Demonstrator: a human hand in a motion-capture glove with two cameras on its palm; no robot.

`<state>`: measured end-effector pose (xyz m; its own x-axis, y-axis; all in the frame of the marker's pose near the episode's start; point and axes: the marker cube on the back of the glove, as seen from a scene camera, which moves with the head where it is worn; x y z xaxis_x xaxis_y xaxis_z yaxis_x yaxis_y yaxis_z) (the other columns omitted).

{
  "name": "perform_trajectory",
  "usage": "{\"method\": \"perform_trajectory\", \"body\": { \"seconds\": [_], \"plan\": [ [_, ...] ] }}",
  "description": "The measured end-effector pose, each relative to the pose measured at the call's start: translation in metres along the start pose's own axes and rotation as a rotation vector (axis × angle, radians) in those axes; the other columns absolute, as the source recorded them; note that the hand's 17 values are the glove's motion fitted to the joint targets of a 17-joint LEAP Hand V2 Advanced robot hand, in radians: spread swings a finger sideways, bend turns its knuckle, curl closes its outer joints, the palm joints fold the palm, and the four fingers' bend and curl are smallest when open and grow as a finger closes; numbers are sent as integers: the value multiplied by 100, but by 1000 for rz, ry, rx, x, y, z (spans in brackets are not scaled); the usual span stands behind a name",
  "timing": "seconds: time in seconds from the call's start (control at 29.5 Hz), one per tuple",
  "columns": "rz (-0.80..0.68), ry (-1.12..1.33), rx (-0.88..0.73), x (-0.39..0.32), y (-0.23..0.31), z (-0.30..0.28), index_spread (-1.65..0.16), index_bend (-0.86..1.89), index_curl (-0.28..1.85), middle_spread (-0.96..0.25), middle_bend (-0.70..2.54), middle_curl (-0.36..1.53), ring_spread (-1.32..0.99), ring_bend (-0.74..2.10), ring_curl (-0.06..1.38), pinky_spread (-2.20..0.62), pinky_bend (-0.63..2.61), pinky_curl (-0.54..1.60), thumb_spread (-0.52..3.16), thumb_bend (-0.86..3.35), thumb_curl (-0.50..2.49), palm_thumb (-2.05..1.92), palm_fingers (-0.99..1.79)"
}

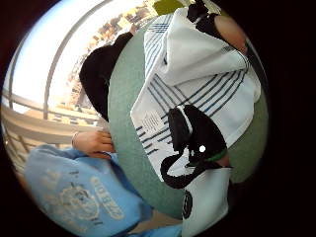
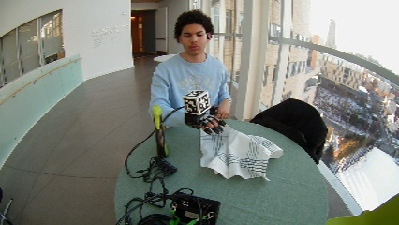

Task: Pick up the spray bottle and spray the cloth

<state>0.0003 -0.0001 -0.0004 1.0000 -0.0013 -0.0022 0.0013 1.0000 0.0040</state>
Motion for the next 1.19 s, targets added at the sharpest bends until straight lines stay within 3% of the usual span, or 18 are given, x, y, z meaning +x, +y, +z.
{"method": "perform_trajectory", "body": {
  "seconds": [0.24, 0.58, 1.02, 1.19],
  "plan": [
    [-1, -4, 8, -2, 1, -2, -33, 25, 19, -9, 39, 18, 0, 24, 14, 16, 24, 15, 75, 33, 14, 55, 62],
    [1, -58, 4, -6, 13, -6, -39, 20, 26, -10, 35, 24, 0, 21, 18, 20, 20, 21, 101, 28, 19, 58, 62],
    [136, -199, 52, -4, 139, -27, -40, 18, 31, -8, 27, 29, 1, 19, 21, 21, 19, 25, 113, 19, 23, 60, 62],
    [346, -244, 171, 4, 187, -36, -40, 17, 32, -8, 25, 30, 1, 20, 22, 21, 19, 26, 115, 16, 25, 62, 63]
  ]
}}
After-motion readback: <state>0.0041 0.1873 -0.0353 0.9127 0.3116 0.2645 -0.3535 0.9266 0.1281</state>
